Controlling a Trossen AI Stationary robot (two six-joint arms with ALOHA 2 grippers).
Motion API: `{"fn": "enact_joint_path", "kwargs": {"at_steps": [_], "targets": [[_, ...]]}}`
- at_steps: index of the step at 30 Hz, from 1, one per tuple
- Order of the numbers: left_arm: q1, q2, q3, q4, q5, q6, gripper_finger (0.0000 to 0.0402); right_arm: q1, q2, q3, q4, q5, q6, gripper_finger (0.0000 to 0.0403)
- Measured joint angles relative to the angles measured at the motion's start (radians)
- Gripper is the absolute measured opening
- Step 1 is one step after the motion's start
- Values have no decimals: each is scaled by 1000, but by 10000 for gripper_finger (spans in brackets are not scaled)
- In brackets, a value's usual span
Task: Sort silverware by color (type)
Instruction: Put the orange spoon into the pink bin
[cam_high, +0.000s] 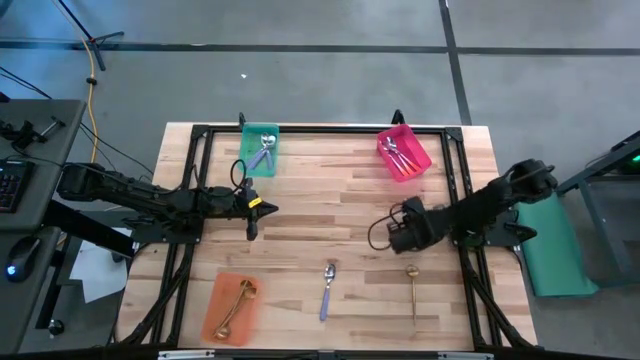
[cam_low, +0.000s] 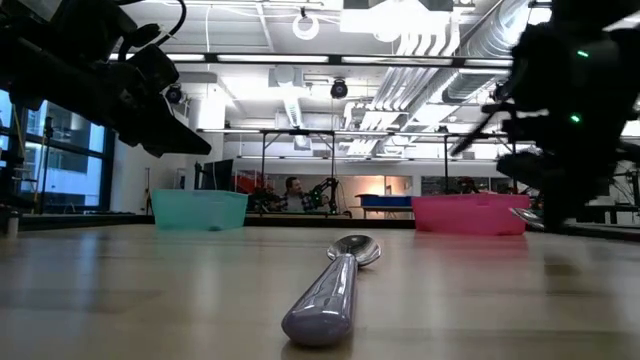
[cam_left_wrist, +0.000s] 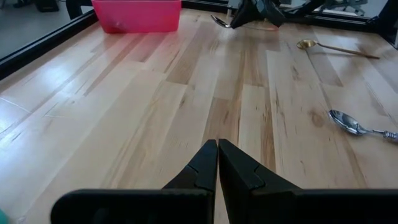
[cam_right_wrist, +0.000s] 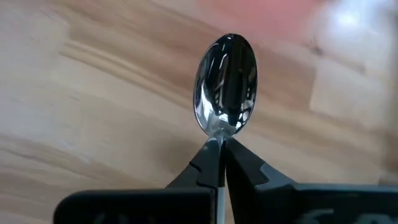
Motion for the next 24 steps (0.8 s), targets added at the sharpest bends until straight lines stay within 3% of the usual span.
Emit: {"fn": "enact_joint_path", "kwargs": {"at_steps": [6,15,20,24], "targets": [[0,0,0,0,0,0,5,-190,-99,82,-7,10,-364,0],[0,0,0,0,0,11,5,-650,-140,242,102,16,-1048,0],[0,0,0,3,-83,12,5,-890,-125,274,296,-135,-1343,0],[2,0,0,2,-139,15,5,-1015,-67,274,371,-251,-1519,0]]}}
